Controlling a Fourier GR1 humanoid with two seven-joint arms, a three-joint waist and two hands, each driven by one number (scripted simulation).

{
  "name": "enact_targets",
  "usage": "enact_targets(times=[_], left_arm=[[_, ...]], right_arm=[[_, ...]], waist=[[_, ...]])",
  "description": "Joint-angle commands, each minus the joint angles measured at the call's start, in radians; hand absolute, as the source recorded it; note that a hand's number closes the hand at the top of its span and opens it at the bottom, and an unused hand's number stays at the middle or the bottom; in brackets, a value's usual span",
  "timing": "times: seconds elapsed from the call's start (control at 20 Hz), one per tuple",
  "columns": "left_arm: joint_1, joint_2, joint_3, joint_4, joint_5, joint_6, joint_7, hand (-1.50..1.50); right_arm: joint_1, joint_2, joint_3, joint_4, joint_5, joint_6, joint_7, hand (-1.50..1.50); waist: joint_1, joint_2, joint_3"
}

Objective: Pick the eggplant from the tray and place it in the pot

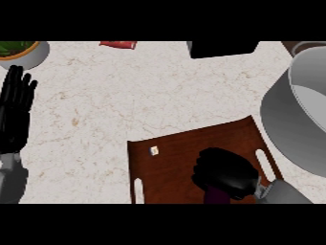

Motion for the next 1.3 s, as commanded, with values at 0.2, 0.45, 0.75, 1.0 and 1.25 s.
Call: enact_targets(times=[0.2, 0.45, 0.75, 1.0, 1.25], left_arm=[[0.047, 0.003, 0.025, -0.011, -0.002, 0.015, -0.01, 0.0], [0.027, 0.025, 0.022, -0.046, 0.006, -0.006, 0.012, 0.0], [0.029, 0.0, -0.013, -0.088, 0.022, -0.029, 0.019, 0.0], [-0.053, -0.04, -0.055, -0.024, -0.014, -0.003, 0.019, 0.0], [-0.045, -0.039, -0.057, -0.022, -0.017, -0.016, 0.011, 0.0]], right_arm=[[0.291, 0.03, -0.148, -0.321, 0.045, -0.21, 0.387, 1.5], [0.42, 0.024, -0.259, -0.615, 0.089, -0.277, 0.567, 1.5], [0.62, -0.043, -0.452, -0.975, 0.081, -0.273, 0.711, 1.5], [0.707, -0.134, -0.747, -1.021, -0.135, -0.228, 0.696, 1.5], [0.709, -0.187, -0.99, -0.822, -0.316, -0.205, 0.576, 1.5]], waist=[[-0.048, 0.004, 0.01], [-0.005, 0.018, 0.011], [0.069, 0.036, 0.014], [0.089, 0.048, 0.015], [0.101, 0.047, 0.017]])
